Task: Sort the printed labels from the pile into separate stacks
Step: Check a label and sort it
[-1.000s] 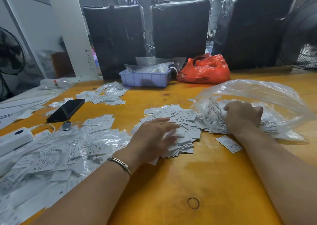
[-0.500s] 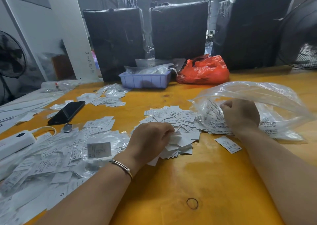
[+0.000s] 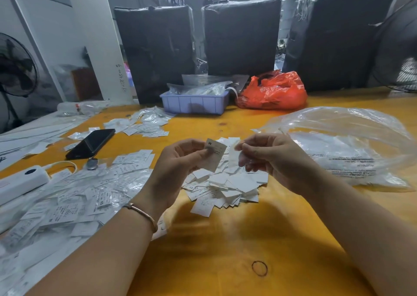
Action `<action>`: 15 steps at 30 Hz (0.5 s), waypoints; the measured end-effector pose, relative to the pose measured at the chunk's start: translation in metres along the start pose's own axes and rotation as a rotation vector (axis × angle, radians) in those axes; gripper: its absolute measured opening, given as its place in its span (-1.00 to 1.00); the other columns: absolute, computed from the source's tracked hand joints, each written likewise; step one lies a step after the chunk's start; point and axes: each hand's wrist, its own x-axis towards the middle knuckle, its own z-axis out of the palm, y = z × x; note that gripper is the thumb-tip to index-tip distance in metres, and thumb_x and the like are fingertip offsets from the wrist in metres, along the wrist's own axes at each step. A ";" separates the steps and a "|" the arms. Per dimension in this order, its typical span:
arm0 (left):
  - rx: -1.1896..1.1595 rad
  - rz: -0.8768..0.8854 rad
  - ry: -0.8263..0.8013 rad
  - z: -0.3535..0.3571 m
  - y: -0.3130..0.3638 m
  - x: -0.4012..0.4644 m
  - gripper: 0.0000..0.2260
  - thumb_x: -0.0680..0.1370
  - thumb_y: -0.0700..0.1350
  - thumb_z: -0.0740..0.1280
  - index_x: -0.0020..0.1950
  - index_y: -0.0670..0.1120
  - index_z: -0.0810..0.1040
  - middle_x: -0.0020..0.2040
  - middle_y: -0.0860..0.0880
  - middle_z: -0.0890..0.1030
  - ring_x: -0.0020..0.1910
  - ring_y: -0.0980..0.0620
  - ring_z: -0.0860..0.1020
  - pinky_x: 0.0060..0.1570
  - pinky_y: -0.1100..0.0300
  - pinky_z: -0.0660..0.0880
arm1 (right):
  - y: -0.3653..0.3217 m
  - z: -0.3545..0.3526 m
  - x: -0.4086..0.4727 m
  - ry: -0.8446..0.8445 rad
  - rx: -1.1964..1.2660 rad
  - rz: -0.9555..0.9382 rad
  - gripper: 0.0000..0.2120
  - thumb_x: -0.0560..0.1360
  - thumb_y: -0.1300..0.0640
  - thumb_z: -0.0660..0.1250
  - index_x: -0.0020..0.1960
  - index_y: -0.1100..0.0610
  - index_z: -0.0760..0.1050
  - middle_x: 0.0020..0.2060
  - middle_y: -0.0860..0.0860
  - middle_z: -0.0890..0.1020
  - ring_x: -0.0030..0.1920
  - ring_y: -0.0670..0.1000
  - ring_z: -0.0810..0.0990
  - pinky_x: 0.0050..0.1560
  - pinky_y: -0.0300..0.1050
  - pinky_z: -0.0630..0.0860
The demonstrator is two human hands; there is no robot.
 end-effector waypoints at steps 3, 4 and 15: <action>-0.002 -0.058 -0.110 -0.004 0.003 0.000 -0.93 0.35 -0.17 0.52 -0.24 -0.08 0.65 0.11 0.03 0.68 0.01 0.13 0.65 -0.05 0.26 0.58 | 0.000 0.002 -0.002 -0.077 -0.022 -0.014 -0.79 0.38 0.21 0.36 -0.04 0.31 0.58 -0.36 0.12 0.62 -0.35 0.00 0.58 -0.33 -0.23 0.51; -0.005 -0.077 -0.164 -0.003 0.004 -0.001 -0.97 0.36 -0.18 0.47 -0.27 -0.06 0.66 0.15 0.04 0.67 0.06 0.12 0.64 -0.05 0.27 0.59 | 0.000 0.003 -0.002 -0.103 -0.022 -0.021 -0.79 0.38 0.21 0.36 -0.04 0.31 0.58 -0.37 0.12 0.61 -0.35 -0.01 0.57 -0.34 -0.23 0.50; 0.114 -0.060 -0.172 0.006 0.001 -0.006 -0.94 0.33 -0.14 0.55 -0.23 -0.06 0.73 -0.15 -0.11 0.71 -0.16 0.08 0.64 -0.17 0.30 0.55 | -0.003 0.010 -0.005 0.046 -0.190 -0.176 -0.78 0.43 0.35 0.41 0.06 0.24 0.52 -0.24 0.16 0.65 -0.34 0.00 0.55 -0.34 -0.20 0.40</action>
